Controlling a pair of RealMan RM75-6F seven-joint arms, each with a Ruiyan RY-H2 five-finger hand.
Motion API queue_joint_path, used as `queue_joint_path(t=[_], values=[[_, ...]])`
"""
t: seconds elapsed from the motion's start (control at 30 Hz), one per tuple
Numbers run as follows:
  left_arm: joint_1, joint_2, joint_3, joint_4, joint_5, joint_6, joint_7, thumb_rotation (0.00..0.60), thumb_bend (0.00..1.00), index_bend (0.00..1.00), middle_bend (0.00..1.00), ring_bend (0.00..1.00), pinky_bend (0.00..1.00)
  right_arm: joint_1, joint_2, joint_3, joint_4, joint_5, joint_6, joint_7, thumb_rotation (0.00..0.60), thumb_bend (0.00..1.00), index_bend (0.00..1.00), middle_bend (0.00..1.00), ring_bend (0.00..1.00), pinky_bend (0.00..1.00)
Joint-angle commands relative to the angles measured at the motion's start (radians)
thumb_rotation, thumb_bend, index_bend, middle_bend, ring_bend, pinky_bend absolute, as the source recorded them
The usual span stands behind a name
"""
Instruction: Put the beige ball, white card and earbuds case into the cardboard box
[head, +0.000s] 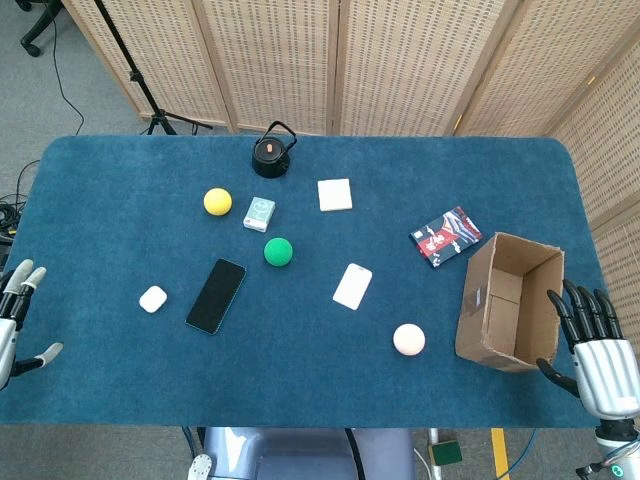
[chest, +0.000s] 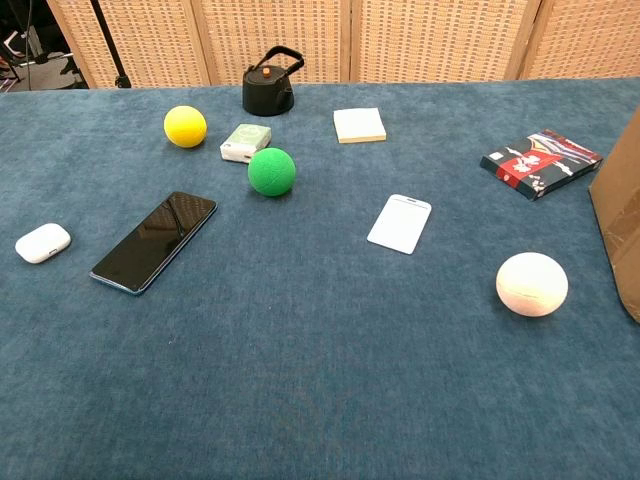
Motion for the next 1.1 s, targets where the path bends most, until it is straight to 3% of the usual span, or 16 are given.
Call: queue_joint_path(t=[0.03, 0.23, 0.37, 0.47, 0.67, 0.77, 0.93, 1.1], values=[[0.000, -0.001, -0.001, -0.001, -0.002, -0.001, 0.003, 0.600, 0.00, 0.00, 0.00, 0.00, 0.00, 0.000, 0.002, -0.002, 0.000, -0.003, -0.002, 0.006, 0.600, 0.00, 0.00, 0.00, 0.00, 0.00], [0.002, -0.006, -0.002, 0.003, -0.003, 0.000, 0.010, 0.600, 0.00, 0.00, 0.00, 0.00, 0.00, 0.004, 0.009, -0.008, 0.004, -0.025, 0.000, 0.029, 0.600, 0.00, 0.00, 0.00, 0.00, 0.00], [-0.002, -0.004, -0.006, 0.004, -0.004, -0.005, 0.001, 0.600, 0.00, 0.00, 0.00, 0.00, 0.00, 0.078, 0.056, -0.020, 0.005, -0.170, -0.008, 0.153, 0.600, 0.00, 0.00, 0.00, 0.00, 0.00], [-0.009, -0.001, -0.009, 0.001, -0.008, -0.019, -0.004, 0.600, 0.00, 0.00, 0.00, 0.00, 0.00, 0.133, 0.128, -0.026, -0.083, -0.227, -0.064, 0.163, 0.600, 0.00, 0.00, 0.00, 0.00, 0.00], [-0.012, -0.002, -0.016, -0.007, -0.012, -0.019, 0.002, 0.600, 0.00, 0.00, 0.00, 0.00, 0.00, 0.239, 0.223, -0.026, -0.310, -0.249, -0.274, 0.050, 0.600, 0.00, 0.00, 0.00, 0.00, 0.00], [-0.011, -0.001, -0.018, -0.005, -0.020, -0.020, 0.000, 0.600, 0.00, 0.00, 0.00, 0.00, 0.00, 0.301, 0.213, -0.014, -0.395, -0.205, -0.434, -0.074, 0.600, 0.00, 0.00, 0.00, 0.00, 0.00], [-0.017, -0.001, -0.024, -0.002, -0.038, -0.039, -0.003, 0.600, 0.00, 0.00, 0.00, 0.00, 0.00, 0.378, 0.102, 0.036, -0.443, -0.003, -0.657, -0.364, 0.600, 0.00, 0.00, 0.00, 0.00, 0.00], [-0.018, 0.001, -0.028, -0.003, -0.046, -0.044, -0.012, 0.600, 0.00, 0.00, 0.00, 0.00, 0.00, 0.425, 0.012, 0.059, -0.425, 0.196, -0.755, -0.557, 0.600, 0.00, 0.00, 0.00, 0.00, 0.00]])
